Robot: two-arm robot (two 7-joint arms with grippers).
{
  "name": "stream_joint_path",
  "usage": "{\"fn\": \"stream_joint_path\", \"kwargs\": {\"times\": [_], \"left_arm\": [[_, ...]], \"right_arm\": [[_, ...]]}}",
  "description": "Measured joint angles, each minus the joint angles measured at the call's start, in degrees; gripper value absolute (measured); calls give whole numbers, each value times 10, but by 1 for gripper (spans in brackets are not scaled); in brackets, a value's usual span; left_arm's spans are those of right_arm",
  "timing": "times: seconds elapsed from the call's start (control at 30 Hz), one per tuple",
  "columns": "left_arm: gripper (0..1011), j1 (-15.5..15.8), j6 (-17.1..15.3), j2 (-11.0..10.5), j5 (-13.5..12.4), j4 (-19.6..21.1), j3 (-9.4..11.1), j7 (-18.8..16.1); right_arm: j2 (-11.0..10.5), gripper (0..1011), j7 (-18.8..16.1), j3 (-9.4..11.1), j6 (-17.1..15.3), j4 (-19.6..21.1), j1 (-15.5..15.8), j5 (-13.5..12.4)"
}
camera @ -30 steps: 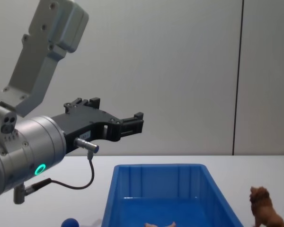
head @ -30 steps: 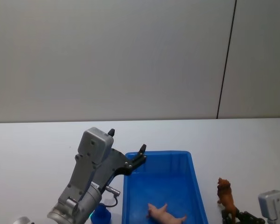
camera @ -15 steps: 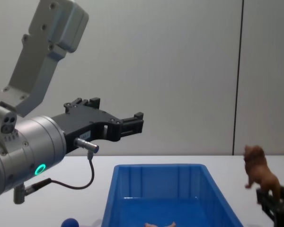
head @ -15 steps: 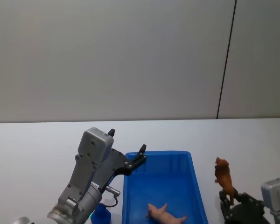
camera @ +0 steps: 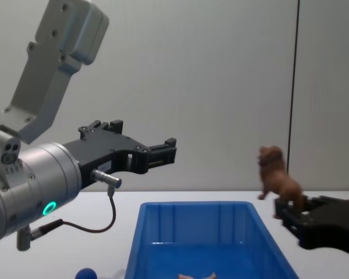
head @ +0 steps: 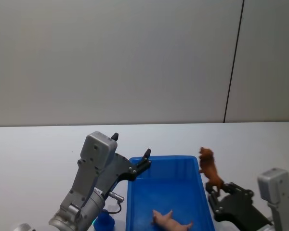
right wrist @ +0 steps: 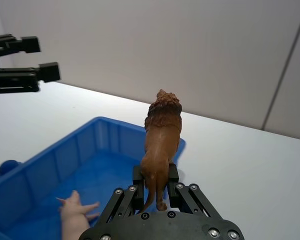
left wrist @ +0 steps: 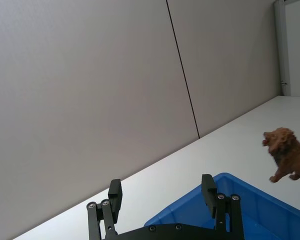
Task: Pick up the two dolls from the table and place them into the box.
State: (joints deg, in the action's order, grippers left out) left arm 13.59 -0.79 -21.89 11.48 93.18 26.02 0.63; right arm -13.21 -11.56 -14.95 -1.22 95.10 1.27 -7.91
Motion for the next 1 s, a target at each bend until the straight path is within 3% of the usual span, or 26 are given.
{"fn": "stream_joint_path", "kwargs": {"times": [0.33, 0.43, 0.67, 1.0], "left_arm": [[1001, 0, 0, 0, 0, 0, 0, 0], [1001, 0, 0, 0, 0, 0, 0, 0], [1002, 0, 0, 0, 0, 0, 0, 0], [1001, 0, 0, 0, 0, 0, 0, 0]], "right_arm": [[28, 287, -67, -9, -4, -58, -53, -7], [36, 419, -79, -11, -4, -77, -68, -8], [45, 621, -92, -12, -3, -105, -90, -10], [42, 919, -68, -5, 6, -105, -89, -16]]}}
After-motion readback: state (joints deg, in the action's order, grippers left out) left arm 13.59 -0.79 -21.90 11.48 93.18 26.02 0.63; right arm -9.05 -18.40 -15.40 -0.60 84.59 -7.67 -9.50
